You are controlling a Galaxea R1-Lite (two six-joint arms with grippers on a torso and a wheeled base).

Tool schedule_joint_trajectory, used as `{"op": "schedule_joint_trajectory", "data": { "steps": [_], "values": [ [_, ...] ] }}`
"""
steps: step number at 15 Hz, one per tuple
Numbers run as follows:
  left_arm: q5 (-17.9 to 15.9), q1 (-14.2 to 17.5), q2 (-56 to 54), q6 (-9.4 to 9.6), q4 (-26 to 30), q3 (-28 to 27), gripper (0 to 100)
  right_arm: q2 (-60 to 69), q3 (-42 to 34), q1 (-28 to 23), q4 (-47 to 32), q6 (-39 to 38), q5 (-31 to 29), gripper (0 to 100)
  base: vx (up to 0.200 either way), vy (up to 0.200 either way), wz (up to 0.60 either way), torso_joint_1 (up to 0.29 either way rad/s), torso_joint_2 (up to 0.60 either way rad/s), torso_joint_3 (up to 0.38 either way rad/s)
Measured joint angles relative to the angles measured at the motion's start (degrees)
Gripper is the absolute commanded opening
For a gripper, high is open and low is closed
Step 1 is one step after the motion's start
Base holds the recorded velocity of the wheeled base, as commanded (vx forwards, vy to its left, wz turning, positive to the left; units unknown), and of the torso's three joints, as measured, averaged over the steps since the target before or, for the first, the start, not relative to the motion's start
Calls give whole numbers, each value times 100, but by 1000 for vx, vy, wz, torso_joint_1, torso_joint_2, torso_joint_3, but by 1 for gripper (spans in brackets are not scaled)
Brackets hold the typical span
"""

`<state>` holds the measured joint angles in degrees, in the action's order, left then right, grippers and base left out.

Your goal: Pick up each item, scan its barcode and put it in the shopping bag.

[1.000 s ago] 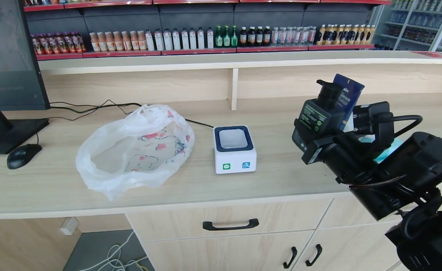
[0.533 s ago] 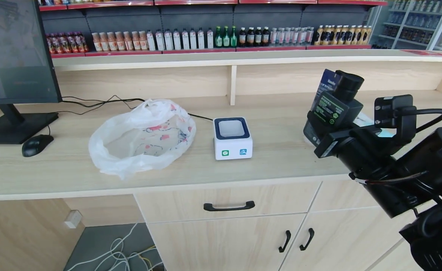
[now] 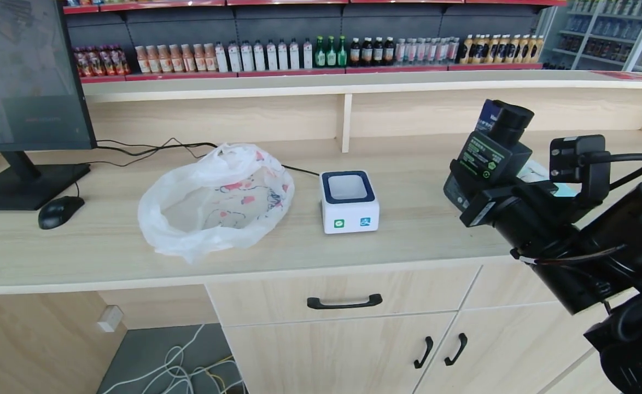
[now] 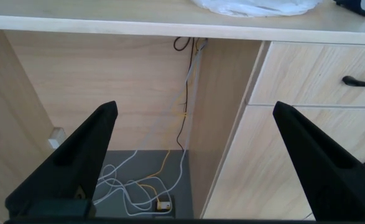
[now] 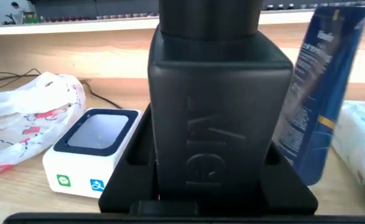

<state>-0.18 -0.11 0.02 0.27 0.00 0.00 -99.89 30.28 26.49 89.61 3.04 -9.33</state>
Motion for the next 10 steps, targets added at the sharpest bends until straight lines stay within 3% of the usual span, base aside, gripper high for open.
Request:
{"op": "schedule_joint_trajectory", "data": {
  "steps": [3,7,10],
  "values": [
    [0,0,0,0,0,0,100,69,0,-4,46,-13,0,0,0,200,0,1,-1,6],
    [2,0,0,9,0,0,100,100,106,16,30,-59,35,0,0,0,0,0,0,0],
    [0,1,0,16,0,0,100,13,386,-1,52,-2,703,0,0,0,0,0,0,0]
  ]
}}
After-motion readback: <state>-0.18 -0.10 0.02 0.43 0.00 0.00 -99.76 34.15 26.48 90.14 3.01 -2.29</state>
